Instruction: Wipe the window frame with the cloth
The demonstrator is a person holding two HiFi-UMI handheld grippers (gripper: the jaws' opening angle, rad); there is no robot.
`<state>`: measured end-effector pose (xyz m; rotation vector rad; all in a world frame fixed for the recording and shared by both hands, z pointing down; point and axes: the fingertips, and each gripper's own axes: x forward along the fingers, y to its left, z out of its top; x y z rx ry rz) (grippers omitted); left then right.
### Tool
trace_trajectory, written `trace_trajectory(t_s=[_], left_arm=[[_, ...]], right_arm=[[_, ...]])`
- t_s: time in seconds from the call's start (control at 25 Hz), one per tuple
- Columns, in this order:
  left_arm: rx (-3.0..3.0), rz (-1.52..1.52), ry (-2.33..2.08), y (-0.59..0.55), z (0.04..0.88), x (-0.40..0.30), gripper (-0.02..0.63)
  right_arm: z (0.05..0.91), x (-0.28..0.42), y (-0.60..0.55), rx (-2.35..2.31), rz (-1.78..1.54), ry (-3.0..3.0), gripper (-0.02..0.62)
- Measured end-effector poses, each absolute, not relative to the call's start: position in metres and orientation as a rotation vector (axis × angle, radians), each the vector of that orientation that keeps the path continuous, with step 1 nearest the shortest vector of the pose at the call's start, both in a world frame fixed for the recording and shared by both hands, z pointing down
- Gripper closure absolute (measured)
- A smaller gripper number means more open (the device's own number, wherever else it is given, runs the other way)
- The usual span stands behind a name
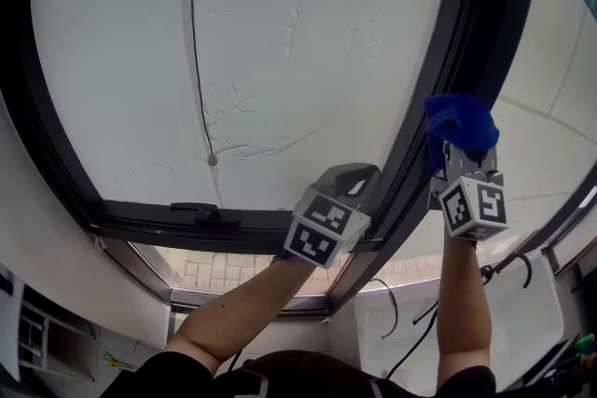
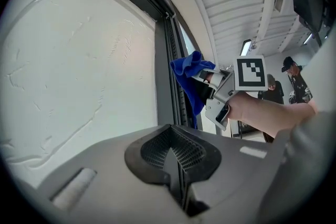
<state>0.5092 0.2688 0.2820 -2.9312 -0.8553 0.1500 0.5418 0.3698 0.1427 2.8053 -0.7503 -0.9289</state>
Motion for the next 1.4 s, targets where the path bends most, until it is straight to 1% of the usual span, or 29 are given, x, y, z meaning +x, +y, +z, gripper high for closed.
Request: trace_trajectory(t_s=[0.48,0.92,1.4], left_arm=[[-2.951,0.032,-0.838,0.263,0.325,0.503,0.614],[-2.926,-0.036,-0.823,0.262,0.358,0.499,0.614],[-2.939,-0.106,-0.818,0.26,0.393,0.497,0.614]], right_arm=[[0.209,0.543,0.371,2.842,-0.869,-0.763,0.545],[0.278,0.544,0.367,2.799,-0.735,-0.803,0.545],[0.364,0.547,0.365,2.838,-0.465,-0.872,0.545]])
